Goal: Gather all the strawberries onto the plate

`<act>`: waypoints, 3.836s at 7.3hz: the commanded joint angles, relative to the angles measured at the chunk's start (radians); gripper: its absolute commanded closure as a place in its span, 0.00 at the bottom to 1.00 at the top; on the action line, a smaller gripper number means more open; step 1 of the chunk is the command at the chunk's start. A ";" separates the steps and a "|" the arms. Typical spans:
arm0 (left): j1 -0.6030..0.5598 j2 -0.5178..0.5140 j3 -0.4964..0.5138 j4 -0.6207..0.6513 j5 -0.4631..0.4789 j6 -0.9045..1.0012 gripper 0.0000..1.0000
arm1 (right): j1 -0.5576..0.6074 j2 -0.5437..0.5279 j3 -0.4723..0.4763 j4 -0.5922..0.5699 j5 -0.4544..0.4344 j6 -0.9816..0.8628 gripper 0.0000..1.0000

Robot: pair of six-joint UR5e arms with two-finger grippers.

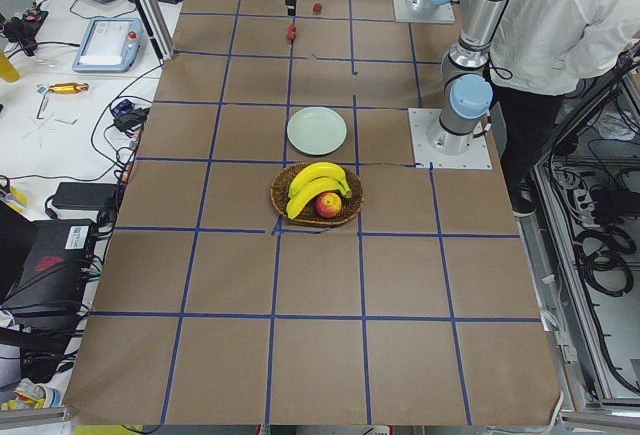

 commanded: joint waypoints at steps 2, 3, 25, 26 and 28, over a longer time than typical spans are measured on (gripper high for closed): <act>0.000 0.004 -0.001 0.000 0.000 0.000 0.00 | 0.000 -0.002 0.000 0.000 0.001 0.001 0.00; 0.000 0.007 -0.001 -0.002 0.000 0.000 0.00 | 0.000 -0.006 0.000 0.000 0.001 0.001 0.00; -0.006 0.006 -0.042 0.000 0.002 -0.005 0.00 | -0.184 0.173 0.764 -0.753 0.006 -0.250 0.11; -0.006 0.006 -0.042 -0.002 0.002 -0.005 0.00 | -0.184 0.178 0.764 -0.761 0.003 -0.250 0.12; -0.006 0.004 -0.042 0.000 0.002 -0.005 0.00 | -0.184 0.184 0.764 -0.767 -0.003 -0.250 0.53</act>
